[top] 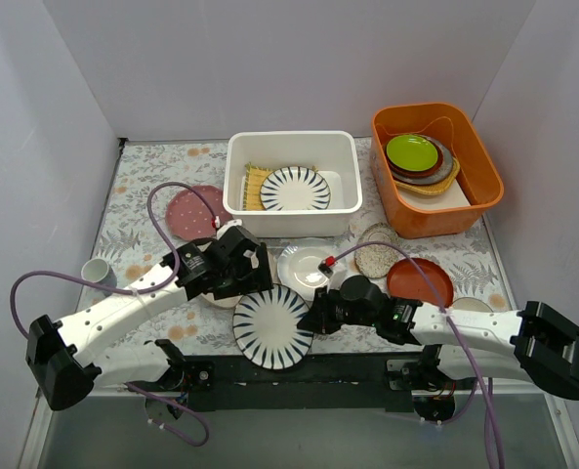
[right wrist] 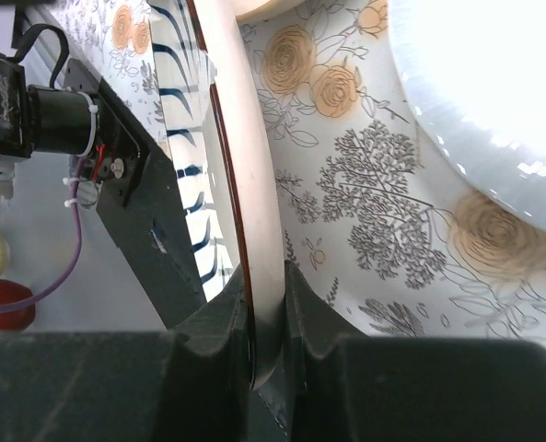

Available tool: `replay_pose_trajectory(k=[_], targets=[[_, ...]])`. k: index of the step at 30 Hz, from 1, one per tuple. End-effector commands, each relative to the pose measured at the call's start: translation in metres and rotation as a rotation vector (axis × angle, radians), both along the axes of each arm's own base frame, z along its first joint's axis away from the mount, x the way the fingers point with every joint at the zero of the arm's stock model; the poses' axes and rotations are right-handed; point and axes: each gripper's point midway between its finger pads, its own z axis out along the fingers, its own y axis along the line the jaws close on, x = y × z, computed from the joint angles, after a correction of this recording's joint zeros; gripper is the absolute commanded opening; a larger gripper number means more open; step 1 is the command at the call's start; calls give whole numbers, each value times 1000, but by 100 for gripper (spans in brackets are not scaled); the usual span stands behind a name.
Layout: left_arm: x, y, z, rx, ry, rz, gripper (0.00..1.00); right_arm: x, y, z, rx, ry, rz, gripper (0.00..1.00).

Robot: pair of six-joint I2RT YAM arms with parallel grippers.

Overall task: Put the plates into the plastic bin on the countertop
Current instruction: Pick up the plate from the corner of the board.

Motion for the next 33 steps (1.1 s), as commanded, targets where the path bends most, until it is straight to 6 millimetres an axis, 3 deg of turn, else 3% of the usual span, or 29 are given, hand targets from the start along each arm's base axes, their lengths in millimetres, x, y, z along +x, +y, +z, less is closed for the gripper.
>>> replay_pose_trajectory(k=[1, 6, 20, 33], targets=[[21, -8, 51, -83, -168, 0, 90, 18, 7, 51, 94, -106, -54, 1], [28, -5, 57, -53, -188, 13, 95, 22, -6, 70, 89, -148, -95, 1], [31, 18, 24, 110, -124, 114, 98, 39, -33, 103, 0, -240, -181, 1], [30, 38, -4, 164, -39, 148, 98, 69, -40, 145, -9, -303, -240, 1]])
